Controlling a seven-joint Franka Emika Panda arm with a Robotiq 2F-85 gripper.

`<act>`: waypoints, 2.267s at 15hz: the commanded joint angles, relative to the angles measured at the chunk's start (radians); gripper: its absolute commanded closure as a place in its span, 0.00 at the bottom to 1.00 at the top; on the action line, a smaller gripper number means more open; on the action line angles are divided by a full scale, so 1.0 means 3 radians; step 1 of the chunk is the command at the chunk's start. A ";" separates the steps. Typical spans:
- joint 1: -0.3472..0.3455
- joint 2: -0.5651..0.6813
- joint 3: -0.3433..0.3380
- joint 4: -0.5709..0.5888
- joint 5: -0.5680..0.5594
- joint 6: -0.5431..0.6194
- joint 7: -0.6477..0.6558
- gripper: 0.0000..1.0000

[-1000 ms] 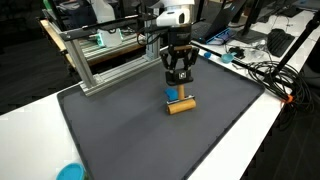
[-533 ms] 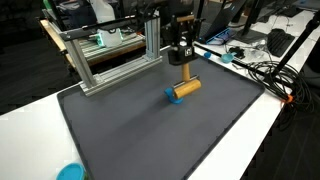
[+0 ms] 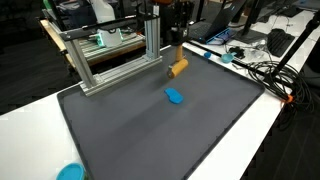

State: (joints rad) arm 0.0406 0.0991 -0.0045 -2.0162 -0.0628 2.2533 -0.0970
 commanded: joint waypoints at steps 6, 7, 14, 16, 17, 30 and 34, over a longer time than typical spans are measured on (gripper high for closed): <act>-0.0153 0.0287 0.0086 0.0520 0.0099 -0.0714 -0.1695 0.78; -0.0180 0.0356 0.0088 0.0617 0.0082 -0.0792 -0.1891 0.78; -0.0245 0.0362 0.0145 0.0487 0.0180 -0.0340 -0.2295 0.78; -0.0275 0.0327 0.0171 0.0476 0.0155 -0.0214 -0.2625 0.78; -0.0304 0.0318 0.0183 0.0491 0.0187 -0.0185 -0.2842 0.78; -0.0477 0.0616 0.0087 0.1144 0.0301 -0.1139 -0.4676 0.53; -0.0484 0.0771 0.0099 0.1262 0.0272 -0.1072 -0.4735 0.78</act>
State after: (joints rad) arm -0.1048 0.3324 0.0245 -1.6365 0.0269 1.9149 -1.5053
